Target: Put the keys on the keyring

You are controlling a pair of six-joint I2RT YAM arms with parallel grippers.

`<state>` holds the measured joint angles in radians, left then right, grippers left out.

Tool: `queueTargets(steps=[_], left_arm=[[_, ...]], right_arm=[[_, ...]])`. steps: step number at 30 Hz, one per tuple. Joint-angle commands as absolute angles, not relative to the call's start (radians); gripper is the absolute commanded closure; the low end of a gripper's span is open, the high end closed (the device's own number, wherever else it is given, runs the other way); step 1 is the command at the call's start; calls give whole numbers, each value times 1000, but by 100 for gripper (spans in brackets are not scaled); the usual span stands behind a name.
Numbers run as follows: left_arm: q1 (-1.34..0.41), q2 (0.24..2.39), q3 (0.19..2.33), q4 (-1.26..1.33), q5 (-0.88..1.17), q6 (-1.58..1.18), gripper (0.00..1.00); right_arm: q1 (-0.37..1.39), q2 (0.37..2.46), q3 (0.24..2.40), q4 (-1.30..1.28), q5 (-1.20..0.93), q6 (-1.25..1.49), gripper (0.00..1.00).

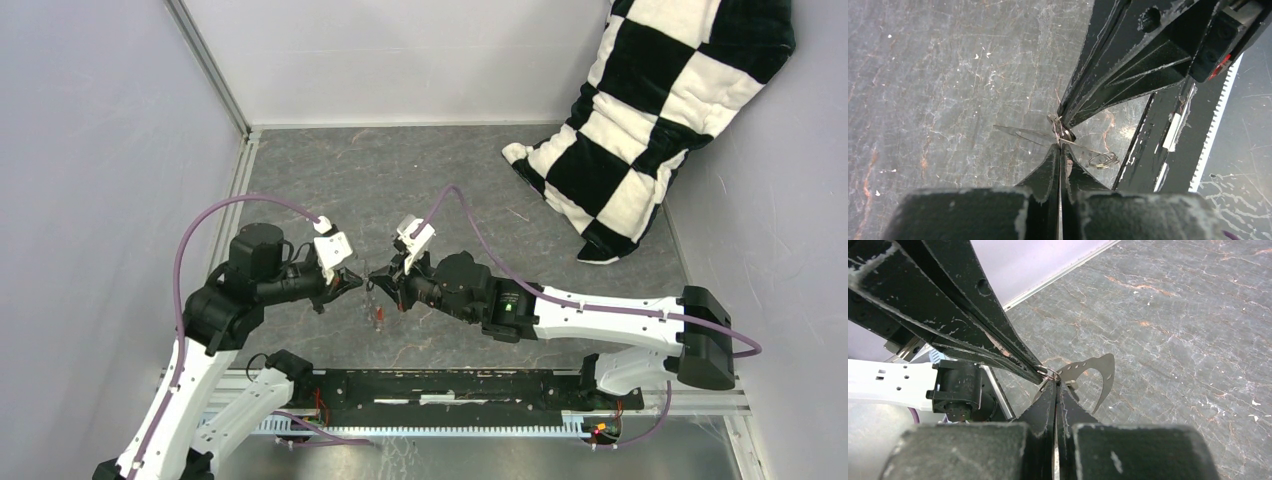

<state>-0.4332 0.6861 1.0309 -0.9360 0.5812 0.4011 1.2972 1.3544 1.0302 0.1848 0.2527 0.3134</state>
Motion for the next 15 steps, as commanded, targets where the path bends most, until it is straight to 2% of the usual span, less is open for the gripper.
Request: queueTargets(steps=[1, 15], left_arm=[[-433, 668, 1028, -885, 631, 437, 98], [-433, 643, 1019, -847, 649, 440, 98]], right_arm=[[1297, 1309, 1021, 217, 310, 335, 100], [1284, 1289, 987, 231, 280, 374, 100]])
